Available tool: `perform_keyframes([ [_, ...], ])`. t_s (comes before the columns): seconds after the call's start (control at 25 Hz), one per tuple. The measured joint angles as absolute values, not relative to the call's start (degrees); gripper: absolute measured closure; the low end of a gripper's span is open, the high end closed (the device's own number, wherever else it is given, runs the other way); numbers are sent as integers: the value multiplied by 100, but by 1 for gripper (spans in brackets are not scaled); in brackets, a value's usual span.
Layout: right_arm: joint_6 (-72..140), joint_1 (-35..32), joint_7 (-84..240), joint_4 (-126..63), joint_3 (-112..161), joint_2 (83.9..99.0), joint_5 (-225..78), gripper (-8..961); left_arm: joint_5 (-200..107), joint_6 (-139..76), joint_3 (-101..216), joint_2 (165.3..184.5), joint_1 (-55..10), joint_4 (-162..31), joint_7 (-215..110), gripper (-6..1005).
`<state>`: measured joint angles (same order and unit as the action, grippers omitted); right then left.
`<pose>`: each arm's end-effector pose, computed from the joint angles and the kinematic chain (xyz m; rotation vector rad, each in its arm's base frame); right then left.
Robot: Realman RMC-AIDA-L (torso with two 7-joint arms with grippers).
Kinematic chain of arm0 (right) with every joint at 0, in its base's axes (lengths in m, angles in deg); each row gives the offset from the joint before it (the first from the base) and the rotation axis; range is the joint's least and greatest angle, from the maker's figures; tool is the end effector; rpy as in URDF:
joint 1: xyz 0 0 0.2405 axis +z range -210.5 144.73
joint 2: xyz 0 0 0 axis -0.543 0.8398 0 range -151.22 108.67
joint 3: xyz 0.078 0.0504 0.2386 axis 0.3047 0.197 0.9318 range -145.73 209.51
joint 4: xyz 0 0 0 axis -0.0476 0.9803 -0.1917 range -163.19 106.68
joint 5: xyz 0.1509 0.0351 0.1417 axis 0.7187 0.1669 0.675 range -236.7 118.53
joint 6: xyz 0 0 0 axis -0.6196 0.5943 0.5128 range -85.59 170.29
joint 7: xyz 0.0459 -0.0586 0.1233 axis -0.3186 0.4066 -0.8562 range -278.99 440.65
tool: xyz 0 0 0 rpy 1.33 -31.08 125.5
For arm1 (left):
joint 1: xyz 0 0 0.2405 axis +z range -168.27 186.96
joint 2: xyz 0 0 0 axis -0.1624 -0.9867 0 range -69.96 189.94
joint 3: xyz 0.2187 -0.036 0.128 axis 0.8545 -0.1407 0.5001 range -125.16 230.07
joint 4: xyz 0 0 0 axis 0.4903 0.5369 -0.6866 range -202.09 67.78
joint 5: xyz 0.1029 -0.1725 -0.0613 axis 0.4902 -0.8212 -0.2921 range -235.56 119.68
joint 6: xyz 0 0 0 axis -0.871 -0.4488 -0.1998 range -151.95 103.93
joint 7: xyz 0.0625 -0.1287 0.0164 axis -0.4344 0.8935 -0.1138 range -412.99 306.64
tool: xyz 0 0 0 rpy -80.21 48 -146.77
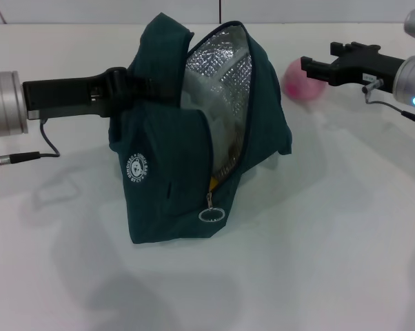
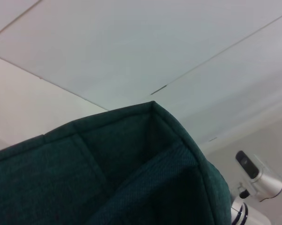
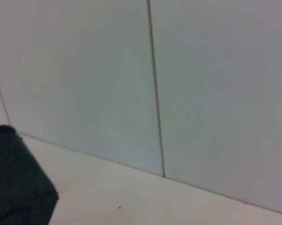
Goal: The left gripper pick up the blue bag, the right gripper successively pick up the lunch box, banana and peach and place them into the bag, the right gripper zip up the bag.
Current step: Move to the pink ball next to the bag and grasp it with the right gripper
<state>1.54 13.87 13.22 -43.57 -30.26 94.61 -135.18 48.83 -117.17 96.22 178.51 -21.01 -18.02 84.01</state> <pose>0.2350 0.4491 -0.0311 -2.2333 0.6992 0.4965 -0.2221 0.3460 0.0363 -2.4363 -1.7297 -0.9568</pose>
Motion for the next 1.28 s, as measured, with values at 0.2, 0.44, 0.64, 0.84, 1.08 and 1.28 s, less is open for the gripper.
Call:
perform_keyframes([
  [0.2, 291, 1434, 1428, -4327, -3121, 9470, -13485, 232, 4890, -11659, 9627, 17871, -2189, -1914, 8375, 973],
  [0.44, 457, 1484, 1608, -4194, -3091, 9474, -13471, 232, 4891, -11649, 9644, 17886, -2232, -1962, 8375, 972],
  [0.64, 507, 1537, 1649, -4174, -3073, 9473, -13463, 232, 4891, -11647, 9649, 17887, -2248, -1967, 8375, 972],
  [0.84, 664, 1739, 1833, -3971, -3065, 9485, -13396, 232, 4891, -11646, 9657, 17894, -2255, -1978, 8375, 972],
  [1.08, 740, 1905, 2195, -3702, -3061, 9489, -13162, 233, 4893, -11647, 9658, 17900, -2255, -1981, 8375, 972],
  [1.28, 789, 1911, 2419, -3592, -3061, 9498, -12940, 233, 4894, -11647, 9658, 17911, -2257, -1989, 8375, 972],
])
